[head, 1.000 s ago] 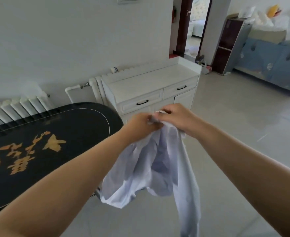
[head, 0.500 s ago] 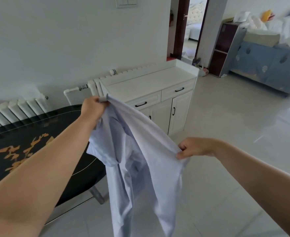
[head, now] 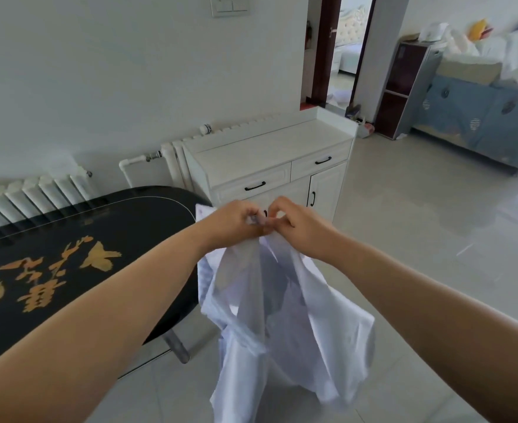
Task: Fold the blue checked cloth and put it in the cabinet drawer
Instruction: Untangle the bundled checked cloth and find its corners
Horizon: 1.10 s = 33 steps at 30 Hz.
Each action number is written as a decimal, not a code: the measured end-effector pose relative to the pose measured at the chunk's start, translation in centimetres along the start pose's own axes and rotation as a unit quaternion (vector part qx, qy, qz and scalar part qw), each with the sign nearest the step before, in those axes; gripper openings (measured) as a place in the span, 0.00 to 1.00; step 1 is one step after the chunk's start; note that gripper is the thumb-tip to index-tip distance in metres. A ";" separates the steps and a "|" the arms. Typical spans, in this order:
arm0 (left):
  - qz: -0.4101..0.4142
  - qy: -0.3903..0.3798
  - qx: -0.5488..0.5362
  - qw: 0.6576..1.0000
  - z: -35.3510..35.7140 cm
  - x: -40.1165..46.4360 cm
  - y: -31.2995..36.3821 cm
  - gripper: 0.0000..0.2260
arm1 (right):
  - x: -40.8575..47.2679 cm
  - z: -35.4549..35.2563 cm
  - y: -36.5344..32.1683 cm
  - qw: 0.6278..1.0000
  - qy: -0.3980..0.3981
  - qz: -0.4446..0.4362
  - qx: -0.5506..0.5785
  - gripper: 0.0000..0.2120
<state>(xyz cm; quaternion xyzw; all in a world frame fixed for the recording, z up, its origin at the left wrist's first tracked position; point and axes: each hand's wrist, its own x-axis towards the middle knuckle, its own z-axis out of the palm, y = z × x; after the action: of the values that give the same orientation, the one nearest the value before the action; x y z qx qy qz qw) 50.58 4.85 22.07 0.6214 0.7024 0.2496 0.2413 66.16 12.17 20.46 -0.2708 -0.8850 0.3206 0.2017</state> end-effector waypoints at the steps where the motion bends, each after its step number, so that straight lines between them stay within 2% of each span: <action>1: -0.019 0.024 -0.004 1.000 -0.1 0.0 -0.4 0.08 | 0.1 0.1 0.0 0.999 0.002 0.020 0.045 0.08; 2: -0.032 0.041 -0.012 0.999 -0.1 0.0 -0.9 0.08 | 0.1 0.1 0.1 0.997 -0.022 0.045 0.053 0.13; 3: -0.041 0.055 -0.025 0.997 -0.1 0.0 -1.3 0.07 | 0.2 0.0 0.2 0.995 -0.067 0.067 0.013 0.16; 5: -0.070 0.091 -0.052 0.992 -0.5 0.1 -2.0 0.06 | 0.2 -0.6 1.0 0.973 -0.192 0.085 -0.093 0.15; 7: -0.108 0.134 -0.087 0.981 -1.2 0.1 -2.8 0.08 | -0.3 -1.6 2.7 0.946 -0.279 0.117 -0.117 0.12; 10: -0.184 0.203 -0.179 0.945 -2.3 -0.2 -4.4 0.09 | -1.7 -2.9 5.6 0.923 -0.319 0.172 -0.129 0.11; 12: -0.221 0.234 -0.228 0.919 -2.5 -0.4 -5.4 0.09 | -2.5 -3.1 6.9 0.924 -0.309 0.189 -0.119 0.08; 14: -0.231 0.263 -0.251 0.902 -2.2 -0.6 -5.5 0.09 | -2.8 -2.7 7.4 0.942 -0.260 0.206 -0.057 0.08; 16: -0.218 0.291 -0.260 0.895 -2.2 -0.8 -4.8 0.12 | -2.3 -2.2 7.1 0.958 -0.157 0.237 0.040 0.13; 18: -0.188 0.301 -0.250 0.901 -2.4 -0.8 -3.8 0.14 | -1.1 -1.9 6.3 0.957 -0.017 0.272 0.097 0.13; 19: -0.173 0.296 -0.250 0.905 -2.5 -0.9 -3.1 0.11 | -0.5 -1.7 5.9 0.953 0.040 0.281 0.107 0.11; 21: -0.165 0.268 -0.285 0.906 -2.4 -1.0 -1.7 0.06 | 0.5 -1.3 4.5 0.953 0.096 0.264 0.115 0.10; 25: -0.182 0.212 -0.403 0.871 -1.3 -1.2 0.5 0.08 | 1.4 1.3 0.6 0.957 0.075 0.208 0.188 0.11; 28: -0.194 0.236 -0.458 0.835 -0.8 -1.1 1.0 0.08 | 1.0 3.5 -1.3 0.965 0.027 0.180 0.189 0.17; 31: -0.186 0.253 -0.512 0.800 -0.4 -1.2 0.7 0.07 | -0.1 3.9 -2.6 0.926 -0.015 0.205 0.316 0.35; 32: -0.180 0.255 -0.524 0.792 -0.3 -1.2 0.6 0.07 | -0.4 3.9 -2.9 0.921 -0.040 0.194 0.335 0.38; 33: -0.177 0.258 -0.527 0.790 -0.1 -1.2 0.6 0.06 | -0.6 3.8 -3.3 0.920 -0.062 0.173 0.345 0.35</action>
<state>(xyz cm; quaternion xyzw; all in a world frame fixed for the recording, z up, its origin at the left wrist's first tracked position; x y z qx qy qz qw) 51.08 3.68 22.55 0.1751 0.5960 0.6845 0.3815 63.47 7.94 19.83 -0.3131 -0.6695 0.6520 0.1691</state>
